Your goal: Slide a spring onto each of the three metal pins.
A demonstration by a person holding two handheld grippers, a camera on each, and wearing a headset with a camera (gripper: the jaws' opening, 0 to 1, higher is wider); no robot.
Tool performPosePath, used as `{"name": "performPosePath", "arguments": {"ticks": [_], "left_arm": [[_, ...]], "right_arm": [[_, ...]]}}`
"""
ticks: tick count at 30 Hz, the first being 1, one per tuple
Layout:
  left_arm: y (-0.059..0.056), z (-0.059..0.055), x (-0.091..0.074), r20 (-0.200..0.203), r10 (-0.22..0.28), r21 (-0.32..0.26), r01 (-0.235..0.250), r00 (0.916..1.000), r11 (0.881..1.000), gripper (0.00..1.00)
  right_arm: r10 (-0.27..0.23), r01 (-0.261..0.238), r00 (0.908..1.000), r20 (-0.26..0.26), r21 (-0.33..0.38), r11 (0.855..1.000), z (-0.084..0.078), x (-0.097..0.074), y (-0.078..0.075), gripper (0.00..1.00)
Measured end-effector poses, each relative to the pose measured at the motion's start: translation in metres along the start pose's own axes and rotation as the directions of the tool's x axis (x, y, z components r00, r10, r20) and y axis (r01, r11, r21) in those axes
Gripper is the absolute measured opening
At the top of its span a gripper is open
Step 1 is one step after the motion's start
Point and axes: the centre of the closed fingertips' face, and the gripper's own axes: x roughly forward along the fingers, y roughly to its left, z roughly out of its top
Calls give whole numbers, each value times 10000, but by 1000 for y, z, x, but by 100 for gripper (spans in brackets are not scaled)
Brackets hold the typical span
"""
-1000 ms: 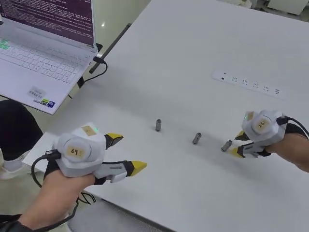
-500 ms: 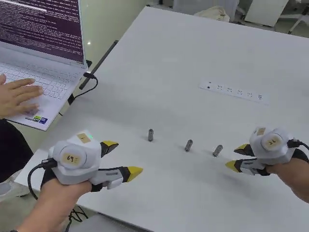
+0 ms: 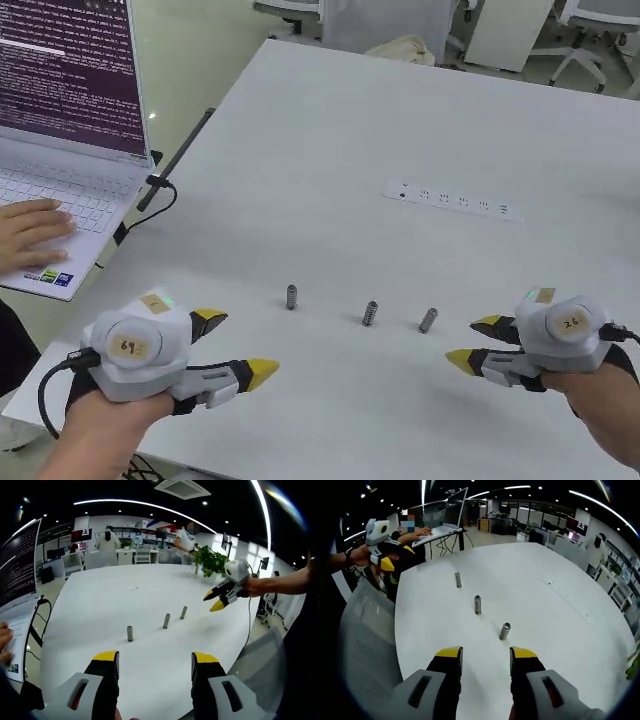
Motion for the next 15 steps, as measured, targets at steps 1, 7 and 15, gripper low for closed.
{"name": "performPosePath", "arguments": {"ticks": [1, 7, 15], "left_arm": [[0, 0, 0, 9, -3, 1, 3, 10000, 10000, 53], [4, 7, -2, 130, 87, -44, -86, 9999, 10000, 53], [5, 18, -5, 351, 232, -131, -227, 9991, 9997, 54]], "right_arm": [[-25, 25, 10000, 42, 31, 10000, 1, -2, 2, 37], [-434, 410, 9976, 532, 453, 9981, 6, -20, 9, 39], [-845, 729, 9911, 1032, 1115, 9911, 4, -43, 22, 42]]}}
